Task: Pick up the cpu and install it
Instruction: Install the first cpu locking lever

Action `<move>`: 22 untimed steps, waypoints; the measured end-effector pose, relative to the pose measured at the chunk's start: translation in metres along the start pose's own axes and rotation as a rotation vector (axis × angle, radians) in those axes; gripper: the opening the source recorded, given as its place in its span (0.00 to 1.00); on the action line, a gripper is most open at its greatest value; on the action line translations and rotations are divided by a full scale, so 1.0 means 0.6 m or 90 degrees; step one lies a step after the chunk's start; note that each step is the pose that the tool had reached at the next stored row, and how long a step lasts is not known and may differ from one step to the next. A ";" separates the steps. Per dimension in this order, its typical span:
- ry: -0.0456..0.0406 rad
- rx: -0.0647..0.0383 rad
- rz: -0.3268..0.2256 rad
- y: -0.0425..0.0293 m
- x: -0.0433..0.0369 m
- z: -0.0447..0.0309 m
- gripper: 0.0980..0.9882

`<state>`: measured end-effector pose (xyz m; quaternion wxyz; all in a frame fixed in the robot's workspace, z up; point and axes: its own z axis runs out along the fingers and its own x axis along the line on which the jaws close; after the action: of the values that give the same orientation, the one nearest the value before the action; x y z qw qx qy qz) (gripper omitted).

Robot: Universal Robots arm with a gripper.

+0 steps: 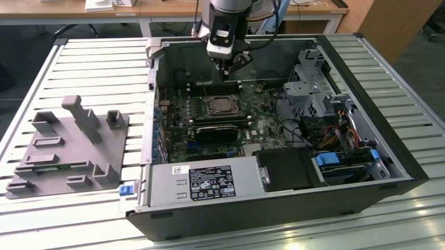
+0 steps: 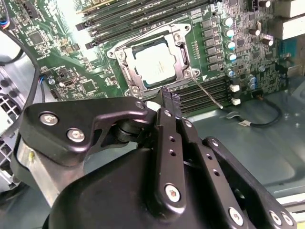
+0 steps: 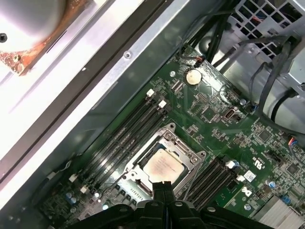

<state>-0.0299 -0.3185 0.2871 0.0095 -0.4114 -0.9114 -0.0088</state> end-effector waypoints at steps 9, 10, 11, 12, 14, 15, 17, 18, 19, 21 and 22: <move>0.0004 0.001 -0.044 -0.001 -0.001 0.000 0.01; 0.0004 0.001 -0.054 -0.001 -0.001 0.000 0.01; 0.0005 0.002 -0.065 -0.001 -0.001 0.000 0.01; 0.0006 0.002 -0.076 -0.001 -0.001 0.000 0.01; 0.0008 0.002 -0.099 -0.001 -0.001 0.000 0.01; 0.0009 0.003 -0.111 -0.001 -0.001 0.000 0.01; 0.0011 0.003 -0.134 -0.001 -0.001 0.000 0.01; 0.0012 0.004 -0.145 -0.001 -0.001 0.000 0.01; 0.0014 0.004 -0.152 -0.001 -0.001 0.000 0.01; 0.0015 0.004 -0.161 -0.001 -0.001 0.000 0.01; 0.0016 0.004 -0.165 -0.001 -0.001 0.000 0.01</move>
<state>-0.0299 -0.3191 0.2869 0.0107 -0.2901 -0.9569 -0.0077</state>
